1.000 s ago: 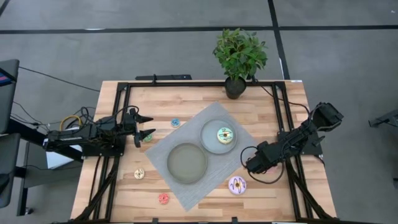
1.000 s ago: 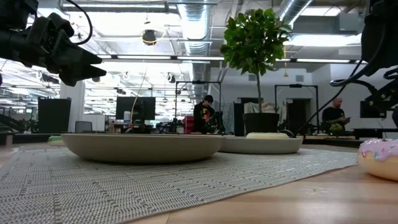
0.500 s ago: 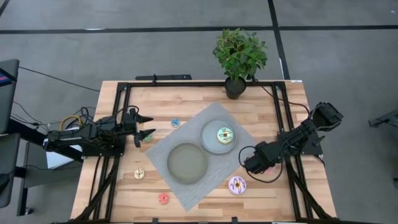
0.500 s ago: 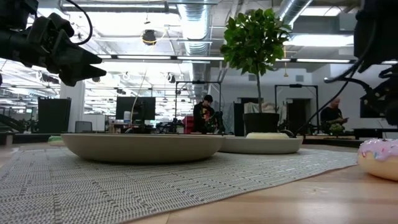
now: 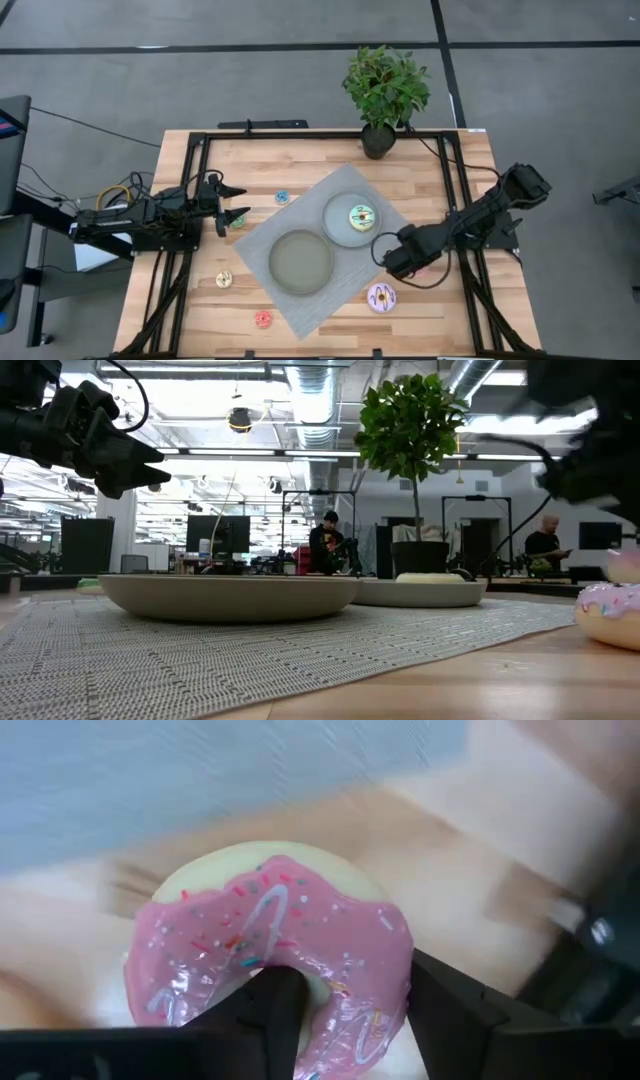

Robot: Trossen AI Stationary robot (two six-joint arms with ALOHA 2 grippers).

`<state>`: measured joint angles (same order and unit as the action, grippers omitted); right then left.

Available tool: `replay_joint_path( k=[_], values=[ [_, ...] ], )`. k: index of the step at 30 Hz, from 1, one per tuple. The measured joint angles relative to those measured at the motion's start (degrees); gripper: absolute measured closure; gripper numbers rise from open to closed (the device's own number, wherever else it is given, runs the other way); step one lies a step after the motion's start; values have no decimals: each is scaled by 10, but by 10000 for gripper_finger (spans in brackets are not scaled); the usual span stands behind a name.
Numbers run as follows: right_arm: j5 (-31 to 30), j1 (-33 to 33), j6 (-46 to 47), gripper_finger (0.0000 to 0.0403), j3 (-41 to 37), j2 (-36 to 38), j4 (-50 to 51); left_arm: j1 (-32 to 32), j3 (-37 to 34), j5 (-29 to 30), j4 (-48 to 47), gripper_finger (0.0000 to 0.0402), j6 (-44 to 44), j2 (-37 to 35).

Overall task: Pick & Place donuts
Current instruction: Put the big pink donut on the gray plate

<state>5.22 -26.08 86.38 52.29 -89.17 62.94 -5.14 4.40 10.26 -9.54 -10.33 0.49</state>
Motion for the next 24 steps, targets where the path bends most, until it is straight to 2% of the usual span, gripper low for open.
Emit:
replay_joint_path(
  k=[10,17,24],
  values=[
    [-140,110,-181,250,121,0,-38,0,0,0,0,125,0,0],
    [-146,188,-328,255,150,0,-182,0,0,0,0,125,0,0],
    [-141,232,-385,255,150,-2,-266,0,0,0,0,125,0,0]
  ],
)
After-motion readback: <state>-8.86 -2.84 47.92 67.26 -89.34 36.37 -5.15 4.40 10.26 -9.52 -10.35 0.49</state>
